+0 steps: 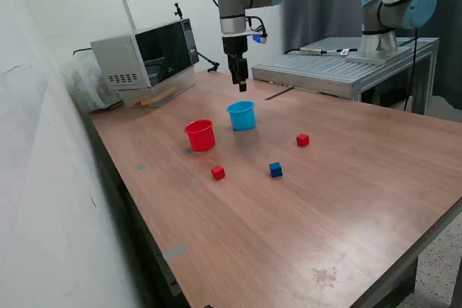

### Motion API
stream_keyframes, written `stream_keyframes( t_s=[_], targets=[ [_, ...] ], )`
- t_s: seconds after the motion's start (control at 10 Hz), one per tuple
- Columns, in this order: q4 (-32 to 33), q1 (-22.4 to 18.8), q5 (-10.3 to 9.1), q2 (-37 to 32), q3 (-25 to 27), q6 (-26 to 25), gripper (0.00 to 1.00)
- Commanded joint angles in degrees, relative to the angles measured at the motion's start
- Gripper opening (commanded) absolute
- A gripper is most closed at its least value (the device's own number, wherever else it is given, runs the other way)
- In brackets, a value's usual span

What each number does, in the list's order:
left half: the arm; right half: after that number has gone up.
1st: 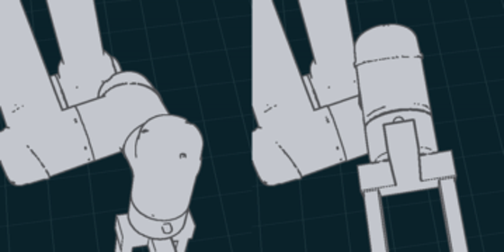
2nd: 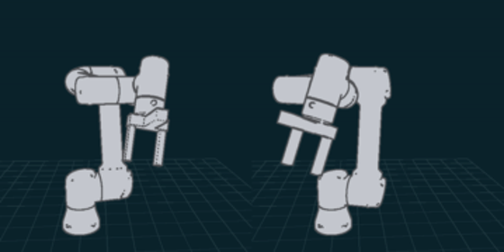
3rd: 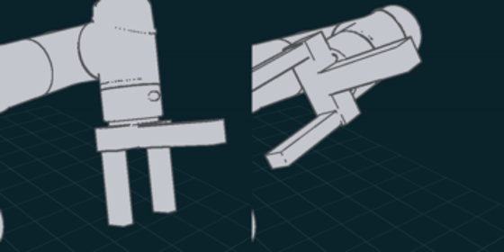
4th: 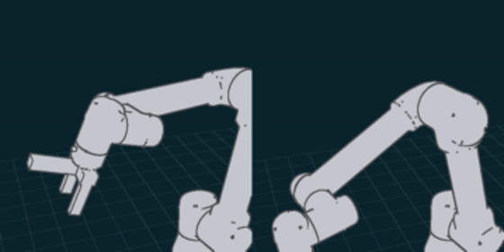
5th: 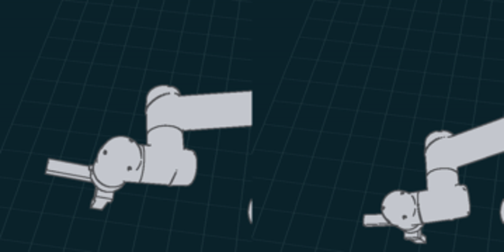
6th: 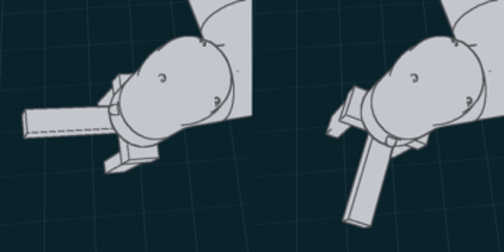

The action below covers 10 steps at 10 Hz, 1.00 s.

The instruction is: Place red objects in the red bin, and blue objects in the blue bin.

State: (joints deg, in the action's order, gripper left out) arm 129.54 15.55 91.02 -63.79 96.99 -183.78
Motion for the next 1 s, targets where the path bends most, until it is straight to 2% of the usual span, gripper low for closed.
stream_keyframes(
  t_s=[0.0,0.3,0.5,0.6,0.8,0.9],
  targets=[
    [-0.1,-6.0,-0.05,-5.9,1.7,0.1,1.00],
    [-0.7,-18.8,-0.23,-14.1,1.7,0.0,1.00],
    [-3.9,-23.7,-0.32,-15.4,1.6,-0.9,1.00],
    [-4.0,-25.7,-0.23,-15.6,1.2,-2.7,1.00],
    [-4.0,-26.4,-0.23,-15.6,0.1,-9.3,1.00],
    [-3.9,-26.4,-0.14,-14.2,-2.7,-13.8,1.00]
  ],
)
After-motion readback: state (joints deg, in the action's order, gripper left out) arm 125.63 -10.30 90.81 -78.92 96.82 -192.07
